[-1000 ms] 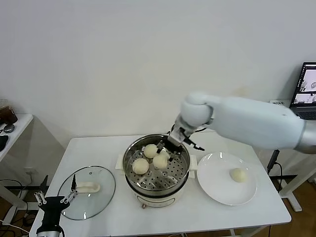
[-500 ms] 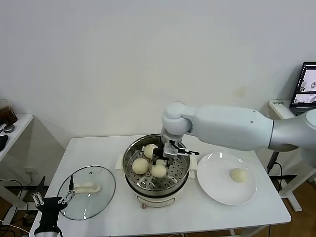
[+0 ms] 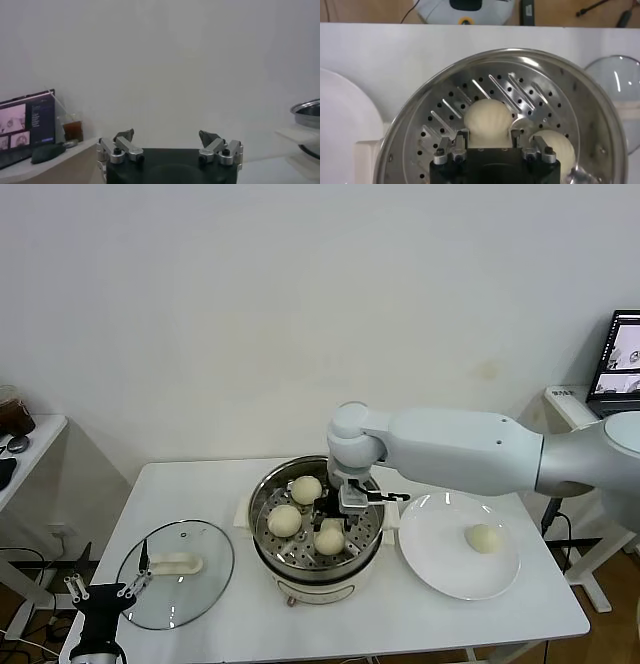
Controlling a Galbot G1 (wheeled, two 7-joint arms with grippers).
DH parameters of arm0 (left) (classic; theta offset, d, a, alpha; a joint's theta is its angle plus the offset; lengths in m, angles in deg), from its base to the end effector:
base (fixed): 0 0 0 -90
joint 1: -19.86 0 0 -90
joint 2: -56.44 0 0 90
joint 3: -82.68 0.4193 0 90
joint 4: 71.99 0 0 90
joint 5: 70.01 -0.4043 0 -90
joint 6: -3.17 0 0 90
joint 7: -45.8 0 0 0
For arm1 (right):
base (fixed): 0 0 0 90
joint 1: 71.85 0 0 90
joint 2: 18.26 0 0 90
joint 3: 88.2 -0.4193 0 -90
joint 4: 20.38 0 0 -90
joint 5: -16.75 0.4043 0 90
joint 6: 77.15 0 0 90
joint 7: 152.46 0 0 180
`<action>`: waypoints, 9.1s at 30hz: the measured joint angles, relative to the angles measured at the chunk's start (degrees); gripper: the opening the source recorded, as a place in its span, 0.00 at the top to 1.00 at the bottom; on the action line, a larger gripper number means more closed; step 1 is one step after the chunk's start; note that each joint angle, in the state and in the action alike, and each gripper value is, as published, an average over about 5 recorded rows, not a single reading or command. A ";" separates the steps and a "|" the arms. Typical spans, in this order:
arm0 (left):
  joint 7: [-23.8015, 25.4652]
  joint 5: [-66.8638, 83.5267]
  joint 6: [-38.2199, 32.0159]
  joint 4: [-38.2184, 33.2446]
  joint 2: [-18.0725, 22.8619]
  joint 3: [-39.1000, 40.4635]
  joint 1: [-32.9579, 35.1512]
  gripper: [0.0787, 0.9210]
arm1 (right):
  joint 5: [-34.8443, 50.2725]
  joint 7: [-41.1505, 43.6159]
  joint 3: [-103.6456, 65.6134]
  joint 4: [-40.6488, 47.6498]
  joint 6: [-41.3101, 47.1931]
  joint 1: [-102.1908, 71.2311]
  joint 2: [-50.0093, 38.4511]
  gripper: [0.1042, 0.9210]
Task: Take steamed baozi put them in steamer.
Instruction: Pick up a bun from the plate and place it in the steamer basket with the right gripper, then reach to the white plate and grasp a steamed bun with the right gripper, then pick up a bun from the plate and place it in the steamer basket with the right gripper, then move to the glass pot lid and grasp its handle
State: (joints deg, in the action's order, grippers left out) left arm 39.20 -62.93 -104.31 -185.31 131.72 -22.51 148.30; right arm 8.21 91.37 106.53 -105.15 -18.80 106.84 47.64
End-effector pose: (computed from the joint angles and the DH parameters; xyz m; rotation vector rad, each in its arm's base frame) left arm 0.1401 0.1600 -0.3998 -0.2834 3.0090 0.3654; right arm 0.5729 0.1692 -0.1155 -2.1350 0.0953 -2.0958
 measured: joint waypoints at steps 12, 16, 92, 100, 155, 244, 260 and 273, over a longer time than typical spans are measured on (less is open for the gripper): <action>0.03 0.46 0.07 -0.10 -0.46 -0.32 -0.27 0.12 | 3.15 -0.36 -2.05 -0.21 1.88 2.70 -2.85 0.13; 0.17 0.94 0.11 -0.42 -0.90 -0.80 -0.20 0.12 | 7.09 -0.77 -2.01 -1.13 8.47 5.11 -6.23 0.12; 0.52 -0.19 0.10 0.21 -1.41 -0.80 -0.56 0.12 | -7.96 -1.00 -40.17 19.99 38.19 -39.05 -26.93 0.58; 0.58 0.05 0.14 -0.07 -1.64 -0.71 -0.66 0.12 | -4.06 0.17 -36.01 16.23 39.94 -33.87 -29.47 0.57; 0.81 2.28 0.52 0.21 -2.38 -1.25 -2.53 0.12 | 31.05 -11.11 1.51 4.70 66.20 1.14 -1.75 0.45; -10.68 -78.80 -1.84 27.41 -13.45 3.46 -13.14 0.12 | 12.81 -51.48 -123.89 -32.86 19.89 -127.13 20.24 0.12; -9.40 -79.86 -1.42 31.73 -13.85 7.46 -20.58 0.24 | 11.77 -51.07 -124.14 -33.33 20.02 -127.87 20.96 0.12; -9.24 -77.93 -2.25 35.36 -13.54 8.73 -23.29 0.68 | 11.27 -50.85 -123.60 -33.60 20.52 -127.86 21.03 0.12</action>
State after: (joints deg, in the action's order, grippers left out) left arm 29.96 -140.87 -106.56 -149.94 118.18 -13.78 125.00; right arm 19.47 40.52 -17.07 -138.74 1.72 -21.02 68.67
